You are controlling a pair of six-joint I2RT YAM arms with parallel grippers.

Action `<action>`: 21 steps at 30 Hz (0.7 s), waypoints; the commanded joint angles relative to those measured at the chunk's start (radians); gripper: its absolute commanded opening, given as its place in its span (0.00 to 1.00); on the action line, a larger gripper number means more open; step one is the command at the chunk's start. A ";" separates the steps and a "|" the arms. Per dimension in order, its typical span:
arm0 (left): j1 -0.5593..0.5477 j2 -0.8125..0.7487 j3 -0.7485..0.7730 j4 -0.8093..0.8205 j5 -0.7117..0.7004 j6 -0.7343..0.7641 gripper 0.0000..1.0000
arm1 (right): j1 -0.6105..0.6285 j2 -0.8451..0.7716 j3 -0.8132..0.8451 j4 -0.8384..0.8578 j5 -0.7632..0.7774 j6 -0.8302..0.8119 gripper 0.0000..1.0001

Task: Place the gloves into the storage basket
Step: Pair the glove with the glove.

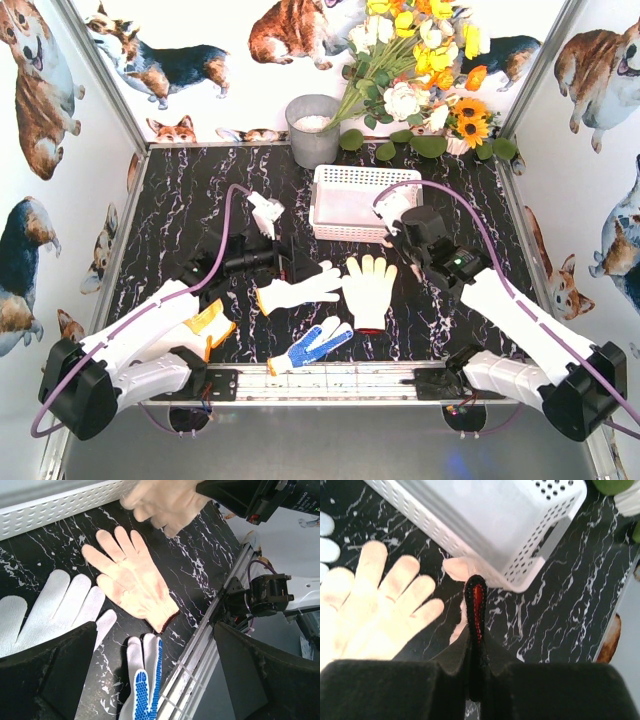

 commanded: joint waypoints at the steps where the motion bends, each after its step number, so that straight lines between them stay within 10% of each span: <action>1: 0.026 0.001 -0.024 0.066 0.034 -0.030 0.96 | -0.003 0.035 0.000 0.193 -0.048 -0.068 0.00; 21: 0.061 -0.065 -0.083 0.078 0.048 -0.036 0.96 | 0.044 0.126 -0.057 0.236 -0.481 -0.106 0.00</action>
